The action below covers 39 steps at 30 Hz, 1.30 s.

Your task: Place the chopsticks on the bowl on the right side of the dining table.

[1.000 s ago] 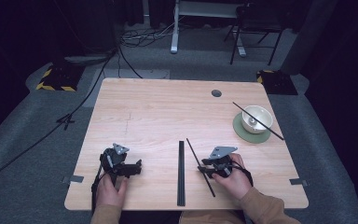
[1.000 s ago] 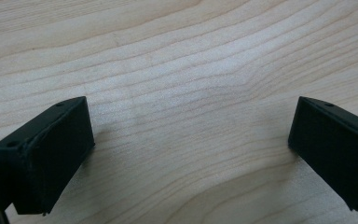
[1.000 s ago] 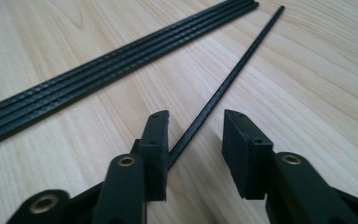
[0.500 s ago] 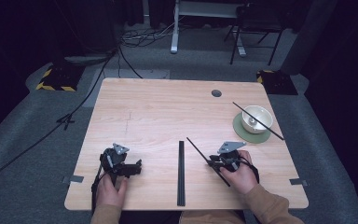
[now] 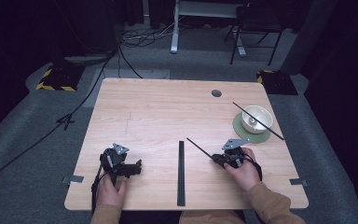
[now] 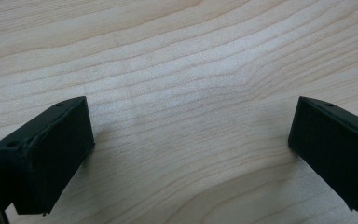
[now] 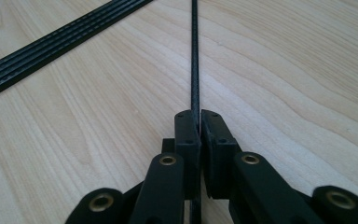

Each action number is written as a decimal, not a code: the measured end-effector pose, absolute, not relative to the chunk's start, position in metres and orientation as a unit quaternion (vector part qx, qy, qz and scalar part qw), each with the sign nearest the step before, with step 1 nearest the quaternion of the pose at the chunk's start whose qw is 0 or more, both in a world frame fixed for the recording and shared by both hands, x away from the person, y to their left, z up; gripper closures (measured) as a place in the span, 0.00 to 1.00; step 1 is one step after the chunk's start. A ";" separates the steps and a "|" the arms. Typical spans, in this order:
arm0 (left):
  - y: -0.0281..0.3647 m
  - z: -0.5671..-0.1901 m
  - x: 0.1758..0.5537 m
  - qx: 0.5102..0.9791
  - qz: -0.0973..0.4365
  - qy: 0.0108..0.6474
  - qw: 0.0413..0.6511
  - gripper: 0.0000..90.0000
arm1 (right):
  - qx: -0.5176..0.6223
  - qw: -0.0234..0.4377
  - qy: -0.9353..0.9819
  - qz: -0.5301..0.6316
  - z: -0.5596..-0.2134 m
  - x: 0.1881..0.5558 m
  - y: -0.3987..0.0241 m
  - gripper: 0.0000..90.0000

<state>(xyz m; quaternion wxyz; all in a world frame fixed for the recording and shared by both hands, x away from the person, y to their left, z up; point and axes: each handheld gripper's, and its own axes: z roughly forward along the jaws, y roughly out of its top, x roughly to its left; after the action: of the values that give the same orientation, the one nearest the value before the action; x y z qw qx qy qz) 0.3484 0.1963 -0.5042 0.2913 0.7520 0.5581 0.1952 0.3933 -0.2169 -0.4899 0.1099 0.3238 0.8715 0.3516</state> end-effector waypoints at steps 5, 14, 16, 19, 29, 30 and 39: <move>0.196 -0.504 0.348 0.751 0.195 0.559 0.293 0.00 | 0.330 0.113 0.866 0.358 -0.483 0.395 -0.222 0.96; 0.196 -0.504 0.348 0.752 0.195 0.558 0.292 0.00 | 0.316 0.118 0.865 0.371 -0.457 0.392 -0.230 0.96; 0.196 -0.504 0.348 0.752 0.195 0.558 0.291 0.00 | 0.313 0.115 0.864 0.378 -0.449 0.392 -0.233 0.96; 0.195 -0.504 0.349 0.749 0.193 0.562 0.294 0.00 | 0.309 0.113 0.862 0.387 -0.436 0.391 -0.238 0.96; 0.195 -0.504 0.349 0.749 0.193 0.562 0.295 0.00 | 0.304 0.122 0.859 0.394 -0.402 0.395 -0.257 0.96; 0.195 -0.504 0.349 0.748 0.193 0.562 0.294 0.00 | 0.303 0.122 0.858 0.396 -0.396 0.396 -0.261 0.96; 0.195 -0.505 0.349 0.748 0.192 0.562 0.295 0.00 | 0.306 0.146 0.854 0.396 -0.366 0.406 -0.281 0.96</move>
<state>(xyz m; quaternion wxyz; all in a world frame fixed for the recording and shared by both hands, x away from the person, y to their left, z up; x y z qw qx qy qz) 0.3490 0.1947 -0.5045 0.2947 0.7483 0.5623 0.1924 0.4056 -0.2814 -0.3662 0.1459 0.3057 0.8535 0.3960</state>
